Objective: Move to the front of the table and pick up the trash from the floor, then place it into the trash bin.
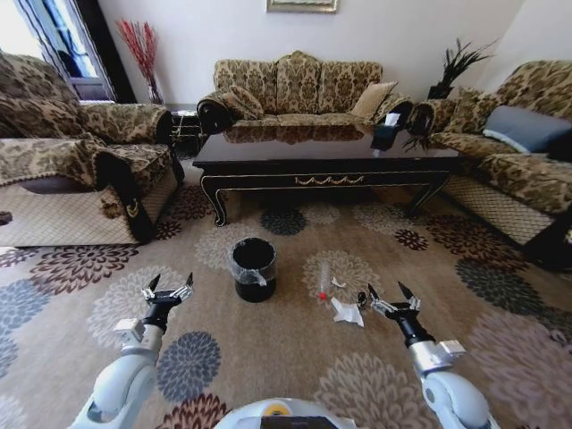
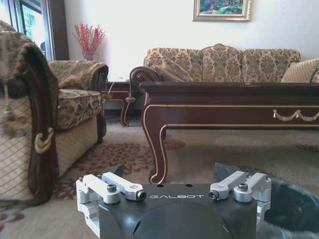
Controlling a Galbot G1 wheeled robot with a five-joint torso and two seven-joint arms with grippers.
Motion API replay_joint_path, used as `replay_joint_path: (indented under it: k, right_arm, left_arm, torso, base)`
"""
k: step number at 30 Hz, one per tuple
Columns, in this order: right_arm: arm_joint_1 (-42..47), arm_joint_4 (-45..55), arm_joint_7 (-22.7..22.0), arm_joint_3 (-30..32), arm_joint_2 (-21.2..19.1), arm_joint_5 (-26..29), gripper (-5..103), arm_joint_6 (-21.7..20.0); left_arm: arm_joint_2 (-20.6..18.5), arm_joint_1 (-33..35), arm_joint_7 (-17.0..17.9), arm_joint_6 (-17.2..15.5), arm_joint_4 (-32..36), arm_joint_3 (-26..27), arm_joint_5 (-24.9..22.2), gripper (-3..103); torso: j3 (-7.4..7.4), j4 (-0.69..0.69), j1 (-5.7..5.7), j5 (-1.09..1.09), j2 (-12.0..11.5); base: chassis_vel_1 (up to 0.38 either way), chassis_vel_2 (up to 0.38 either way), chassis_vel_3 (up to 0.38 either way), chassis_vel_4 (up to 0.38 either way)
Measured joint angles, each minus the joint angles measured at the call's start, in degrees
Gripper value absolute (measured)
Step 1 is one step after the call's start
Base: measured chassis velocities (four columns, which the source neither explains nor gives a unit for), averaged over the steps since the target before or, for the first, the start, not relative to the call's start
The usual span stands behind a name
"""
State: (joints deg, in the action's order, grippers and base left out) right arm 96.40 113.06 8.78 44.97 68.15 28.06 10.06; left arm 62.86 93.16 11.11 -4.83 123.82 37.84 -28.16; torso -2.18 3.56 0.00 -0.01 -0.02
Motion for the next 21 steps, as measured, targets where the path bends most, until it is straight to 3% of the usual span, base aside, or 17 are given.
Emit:
replay_joint_path:
  k: [12, 16, 21]
  right_arm:
    - [0.52, 0.64, -0.62, -0.53, 1.22, 0.05, 100, -0.20]
    - [0.63, 0.89, -0.69, -0.80, 1.52, 0.30, 100, -0.23]
    - [0.38, 0.40, -1.17, -1.24, 1.76, -0.29, 100, -0.11]
  left_arm:
    - [-0.52, -0.28, 0.00, -0.76, 0.41, -0.95, 0.16, 100]
    - [-0.95, -0.90, 0.28, -1.50, 0.61, -1.96, 0.53, 100]
    - [-2.35, -3.01, 2.55, -4.77, 2.47, -4.81, -0.51, 100]
  torso:
    - [-0.02, 0.00, 0.01, 0.01, 0.00]
    - [-0.01, 0.00, 0.01, 0.00, 0.01]
    - [0.02, -0.01, 0.00, 0.02, 0.02]
  base:
    - [-0.203, 0.206, 0.210, -0.198]
    - [-0.021, 0.028, 0.010, -0.017]
    - [0.000, 0.000, 0.000, 0.000]
